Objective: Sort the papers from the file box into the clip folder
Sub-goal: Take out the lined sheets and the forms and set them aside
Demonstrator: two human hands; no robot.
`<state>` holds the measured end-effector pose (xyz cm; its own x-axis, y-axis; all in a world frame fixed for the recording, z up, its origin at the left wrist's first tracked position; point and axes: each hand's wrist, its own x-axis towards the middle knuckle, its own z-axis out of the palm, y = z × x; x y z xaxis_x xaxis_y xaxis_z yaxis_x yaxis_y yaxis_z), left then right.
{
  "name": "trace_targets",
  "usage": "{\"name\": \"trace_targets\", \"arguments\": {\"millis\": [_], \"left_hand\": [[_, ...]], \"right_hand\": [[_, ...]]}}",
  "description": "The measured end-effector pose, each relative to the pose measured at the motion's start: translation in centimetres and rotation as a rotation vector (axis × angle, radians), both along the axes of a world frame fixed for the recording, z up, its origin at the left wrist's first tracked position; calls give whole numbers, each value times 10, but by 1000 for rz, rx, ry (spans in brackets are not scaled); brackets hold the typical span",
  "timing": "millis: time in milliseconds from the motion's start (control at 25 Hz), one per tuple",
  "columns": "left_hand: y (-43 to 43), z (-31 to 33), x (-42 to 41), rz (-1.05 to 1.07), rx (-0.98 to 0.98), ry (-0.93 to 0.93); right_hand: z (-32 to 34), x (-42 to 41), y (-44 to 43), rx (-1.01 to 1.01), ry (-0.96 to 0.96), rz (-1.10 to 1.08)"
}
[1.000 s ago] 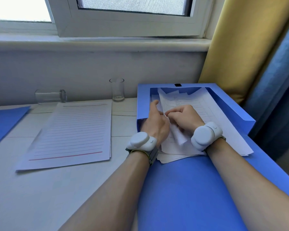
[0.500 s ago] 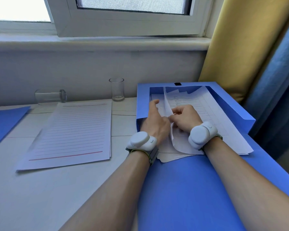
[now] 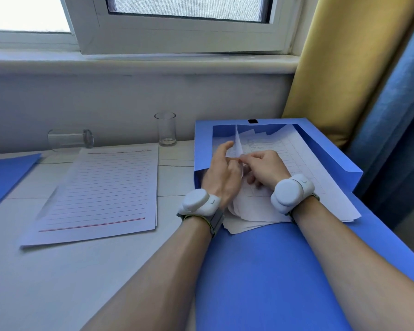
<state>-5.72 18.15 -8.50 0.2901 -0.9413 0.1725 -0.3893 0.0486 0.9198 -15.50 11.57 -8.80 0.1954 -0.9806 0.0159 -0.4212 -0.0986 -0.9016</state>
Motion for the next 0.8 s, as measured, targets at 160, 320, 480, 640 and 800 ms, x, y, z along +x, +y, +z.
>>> {"name": "trace_targets", "arguments": {"millis": [160,320,480,640,800], "left_hand": [[1,-1,1,-31,33,-6],[1,-2,2,-45,74,-41],[4,0,-1,39,138,-126],[3,1,-1,76,160,-181],[5,-1,-2,93,122,-243]], "right_hand": [[-3,3,-4,-3,10,1],[-8,6,-11,-42,94,-66],[-14,4,-17,-104,133,-82],[-15,2,-19,-124,135,-78],[-16,3,-19,-120,128,-64]]}}
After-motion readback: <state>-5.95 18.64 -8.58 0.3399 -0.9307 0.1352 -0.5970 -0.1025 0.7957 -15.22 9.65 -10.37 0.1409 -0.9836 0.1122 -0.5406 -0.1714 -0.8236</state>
